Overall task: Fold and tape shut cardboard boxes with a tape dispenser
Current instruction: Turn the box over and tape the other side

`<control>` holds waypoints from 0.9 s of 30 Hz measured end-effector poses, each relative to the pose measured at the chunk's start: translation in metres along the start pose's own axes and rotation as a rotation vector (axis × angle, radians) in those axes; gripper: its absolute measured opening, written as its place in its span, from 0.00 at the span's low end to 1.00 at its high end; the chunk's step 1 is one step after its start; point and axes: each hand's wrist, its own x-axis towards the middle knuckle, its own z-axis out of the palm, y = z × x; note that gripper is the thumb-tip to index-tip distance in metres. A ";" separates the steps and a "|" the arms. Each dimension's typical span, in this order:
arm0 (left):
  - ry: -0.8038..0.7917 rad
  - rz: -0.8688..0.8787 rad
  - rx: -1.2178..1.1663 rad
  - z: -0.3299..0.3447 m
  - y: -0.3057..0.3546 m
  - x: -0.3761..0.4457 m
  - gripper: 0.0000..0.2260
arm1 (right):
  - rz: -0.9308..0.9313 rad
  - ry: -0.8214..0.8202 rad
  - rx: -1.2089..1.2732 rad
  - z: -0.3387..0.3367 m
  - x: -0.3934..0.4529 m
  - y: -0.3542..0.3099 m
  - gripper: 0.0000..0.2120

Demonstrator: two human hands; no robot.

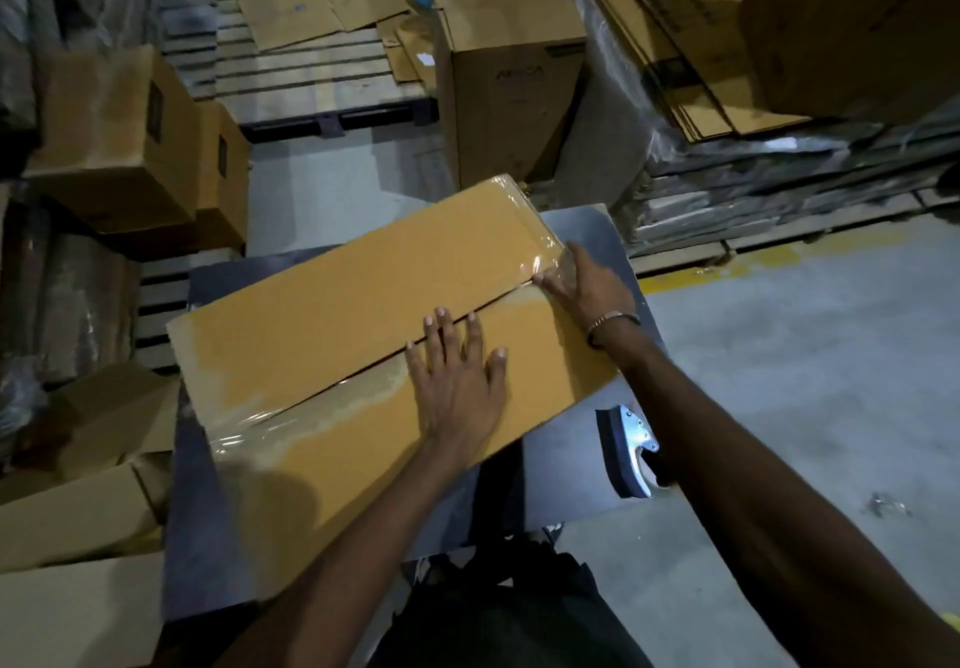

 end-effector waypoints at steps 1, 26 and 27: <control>-0.001 -0.009 -0.005 -0.003 0.009 0.008 0.32 | 0.010 0.021 0.007 -0.006 0.007 -0.002 0.42; 0.061 0.449 -0.179 0.016 0.010 -0.049 0.28 | 0.511 -0.028 -0.212 0.115 -0.184 0.168 0.13; 0.053 0.462 -0.239 0.014 0.005 -0.048 0.26 | 0.525 -0.006 -0.117 0.108 -0.184 0.165 0.14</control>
